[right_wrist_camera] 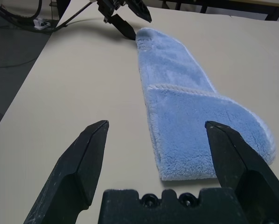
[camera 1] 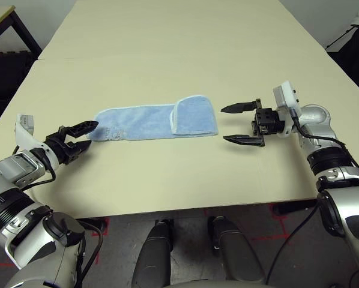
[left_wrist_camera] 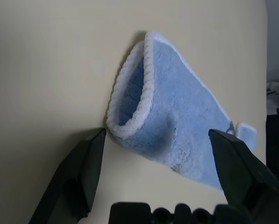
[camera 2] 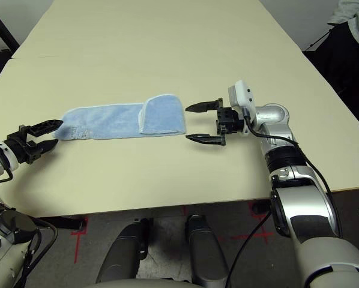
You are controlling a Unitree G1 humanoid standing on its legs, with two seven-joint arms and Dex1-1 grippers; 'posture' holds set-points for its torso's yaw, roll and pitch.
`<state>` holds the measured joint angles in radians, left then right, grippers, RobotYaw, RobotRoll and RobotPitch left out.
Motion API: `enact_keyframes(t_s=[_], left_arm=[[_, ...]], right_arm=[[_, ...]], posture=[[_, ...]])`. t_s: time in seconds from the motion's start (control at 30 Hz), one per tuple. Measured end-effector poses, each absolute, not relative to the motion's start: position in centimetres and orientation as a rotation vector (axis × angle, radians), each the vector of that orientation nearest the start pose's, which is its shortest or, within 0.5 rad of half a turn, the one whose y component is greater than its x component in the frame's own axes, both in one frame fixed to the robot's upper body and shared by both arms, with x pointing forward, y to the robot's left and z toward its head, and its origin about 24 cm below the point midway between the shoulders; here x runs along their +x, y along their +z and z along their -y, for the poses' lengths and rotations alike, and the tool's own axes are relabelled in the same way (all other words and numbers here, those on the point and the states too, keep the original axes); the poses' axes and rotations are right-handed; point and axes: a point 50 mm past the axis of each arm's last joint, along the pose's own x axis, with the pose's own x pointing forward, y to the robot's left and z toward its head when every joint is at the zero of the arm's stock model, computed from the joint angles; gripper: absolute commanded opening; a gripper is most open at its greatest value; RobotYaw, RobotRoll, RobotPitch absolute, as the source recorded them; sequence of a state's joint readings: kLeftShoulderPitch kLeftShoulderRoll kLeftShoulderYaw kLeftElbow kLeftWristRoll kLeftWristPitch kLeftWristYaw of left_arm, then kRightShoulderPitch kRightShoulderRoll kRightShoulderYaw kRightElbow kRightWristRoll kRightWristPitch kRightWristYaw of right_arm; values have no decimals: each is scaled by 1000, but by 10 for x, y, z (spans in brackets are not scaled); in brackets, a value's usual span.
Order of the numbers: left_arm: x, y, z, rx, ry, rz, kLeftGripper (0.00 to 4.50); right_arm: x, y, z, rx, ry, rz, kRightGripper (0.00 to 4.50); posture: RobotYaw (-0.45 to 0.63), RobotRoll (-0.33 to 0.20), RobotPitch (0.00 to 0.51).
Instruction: Fold the towel and set it aside.
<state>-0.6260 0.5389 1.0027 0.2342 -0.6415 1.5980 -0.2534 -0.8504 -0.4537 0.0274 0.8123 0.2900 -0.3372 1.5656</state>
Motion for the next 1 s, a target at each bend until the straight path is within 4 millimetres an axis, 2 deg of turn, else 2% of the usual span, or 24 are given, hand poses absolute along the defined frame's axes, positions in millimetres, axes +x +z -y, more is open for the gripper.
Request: enact_keyframes(t_s=[0.27,0.43,0.53,0.87,1.0], left_arm=[[269,148,-322,-942,-120,-482,4500],[277,150,-314,-971,-148,-467,4500],[279,151,-313,-970,-145,-468,3885],[283,148,-313,-979,-124,-482,139],[282,150,-317,-970,-103,-462,61]], right_arm=[[345,158,177,-421,1463,194,4482],[345,157,177,-422,1463,192,4482],[345,157,177,-422,1462,191,4500],[345,156,177,-430,1462,188,4500],[344,156,178,-429,1462,187,4500]], posture=[[36,0,178],[34,0,181],[33,0,180],[30,0,179],[33,0,179]])
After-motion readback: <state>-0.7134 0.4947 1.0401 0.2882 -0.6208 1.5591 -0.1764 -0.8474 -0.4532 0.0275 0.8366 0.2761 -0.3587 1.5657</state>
